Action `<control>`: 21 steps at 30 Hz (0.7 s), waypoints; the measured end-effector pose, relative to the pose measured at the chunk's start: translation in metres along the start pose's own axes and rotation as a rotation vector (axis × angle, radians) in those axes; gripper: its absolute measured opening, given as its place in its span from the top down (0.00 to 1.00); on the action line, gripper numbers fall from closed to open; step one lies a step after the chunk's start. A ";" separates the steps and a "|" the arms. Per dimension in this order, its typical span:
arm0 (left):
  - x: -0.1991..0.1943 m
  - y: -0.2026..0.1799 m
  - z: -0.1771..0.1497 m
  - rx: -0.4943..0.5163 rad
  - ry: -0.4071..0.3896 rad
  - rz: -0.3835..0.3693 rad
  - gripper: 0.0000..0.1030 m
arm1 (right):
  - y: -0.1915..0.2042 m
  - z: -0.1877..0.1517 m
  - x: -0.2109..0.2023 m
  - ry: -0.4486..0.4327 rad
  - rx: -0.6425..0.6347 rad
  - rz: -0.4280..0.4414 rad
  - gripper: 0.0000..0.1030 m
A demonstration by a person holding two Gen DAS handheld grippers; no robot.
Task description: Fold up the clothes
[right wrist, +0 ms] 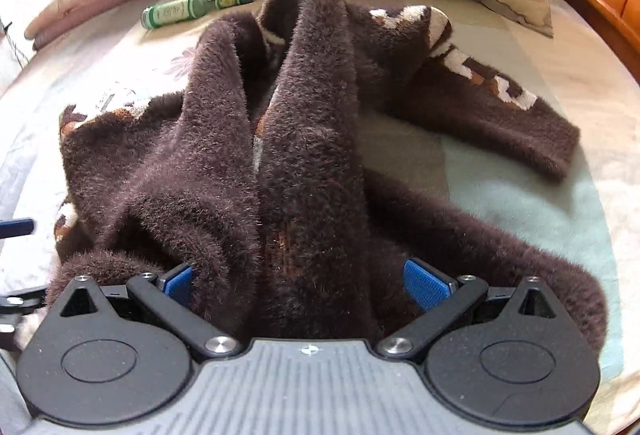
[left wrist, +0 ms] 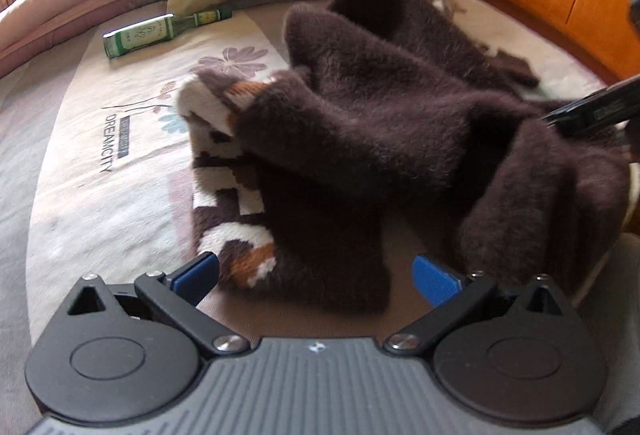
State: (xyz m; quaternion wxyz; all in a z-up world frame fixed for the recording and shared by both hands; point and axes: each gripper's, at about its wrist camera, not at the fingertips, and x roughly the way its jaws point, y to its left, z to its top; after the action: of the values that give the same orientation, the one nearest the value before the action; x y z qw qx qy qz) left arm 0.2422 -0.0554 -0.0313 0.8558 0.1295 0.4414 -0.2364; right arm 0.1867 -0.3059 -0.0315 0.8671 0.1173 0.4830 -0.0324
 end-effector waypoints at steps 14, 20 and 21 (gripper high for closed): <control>0.033 0.040 0.003 -0.012 0.030 0.243 0.00 | 0.004 -0.009 -0.032 -0.105 0.054 0.102 0.00; 0.021 0.097 -0.010 -0.133 0.054 0.310 0.01 | 0.014 -0.013 -0.054 -0.155 0.044 0.117 0.00; 0.019 0.096 -0.012 -0.121 0.052 0.289 0.01 | 0.016 -0.014 -0.057 -0.162 0.044 0.119 0.00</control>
State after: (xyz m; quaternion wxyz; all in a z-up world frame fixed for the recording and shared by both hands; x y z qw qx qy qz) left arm 0.2930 0.0259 -0.0527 0.8754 0.1462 0.4537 -0.0803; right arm 0.1473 -0.2906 0.0127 0.9009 0.1617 0.4027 -0.0010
